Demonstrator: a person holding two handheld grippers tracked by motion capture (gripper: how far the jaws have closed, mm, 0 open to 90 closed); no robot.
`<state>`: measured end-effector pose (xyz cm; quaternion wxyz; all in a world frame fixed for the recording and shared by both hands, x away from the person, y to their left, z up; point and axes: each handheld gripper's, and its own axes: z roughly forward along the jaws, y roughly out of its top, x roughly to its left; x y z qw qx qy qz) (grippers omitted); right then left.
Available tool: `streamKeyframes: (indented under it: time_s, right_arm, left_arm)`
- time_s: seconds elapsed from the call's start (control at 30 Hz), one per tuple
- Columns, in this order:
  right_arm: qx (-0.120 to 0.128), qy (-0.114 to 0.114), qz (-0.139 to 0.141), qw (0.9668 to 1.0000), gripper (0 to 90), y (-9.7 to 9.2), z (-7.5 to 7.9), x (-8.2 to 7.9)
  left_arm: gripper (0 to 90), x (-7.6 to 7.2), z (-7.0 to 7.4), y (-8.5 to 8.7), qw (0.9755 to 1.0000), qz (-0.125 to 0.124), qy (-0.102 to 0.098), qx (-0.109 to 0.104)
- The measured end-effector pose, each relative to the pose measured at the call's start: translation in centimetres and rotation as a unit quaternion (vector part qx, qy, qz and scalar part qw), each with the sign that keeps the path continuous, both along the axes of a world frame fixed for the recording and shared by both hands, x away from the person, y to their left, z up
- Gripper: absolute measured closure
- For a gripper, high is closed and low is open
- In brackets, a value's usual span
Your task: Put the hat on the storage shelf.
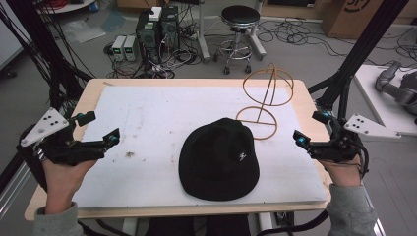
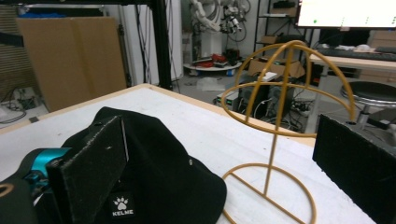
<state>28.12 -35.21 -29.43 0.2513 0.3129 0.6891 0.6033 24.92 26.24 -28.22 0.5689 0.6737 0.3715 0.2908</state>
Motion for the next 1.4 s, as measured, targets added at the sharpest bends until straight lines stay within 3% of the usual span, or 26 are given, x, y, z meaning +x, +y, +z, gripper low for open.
streamKeyframes:
  time_s: [0.6, 0.83, 1.07, 1.4]
  right_arm:
    - [-0.033, 0.003, 0.074, 0.9967, 2.7, 4.6, 0.2, 2.0]
    - [-0.06, 0.005, 0.109, 0.9922, 2.8, 6.8, 0.0, 3.6]
    - [-0.067, 0.01, 0.13, 0.9892, 2.8, 8.1, -0.5, 4.6]
    - [-0.084, 0.016, 0.184, 0.9793, 2.8, 10.9, -0.7, 5.4]
  left_arm:
    - [6.8, -1.3, -0.5, 0.5, 0.9999, 0.004, 0.009, 0.009]
    - [6.8, -1.9, -0.7, 0.6, 0.9998, 0.006, 0.011, 0.014]
    - [6.8, -2.3, -0.8, 0.8, 0.9998, 0.008, 0.011, 0.017]
    - [6.8, -2.5, -0.9, 0.8, 0.9997, 0.007, 0.012, 0.019]
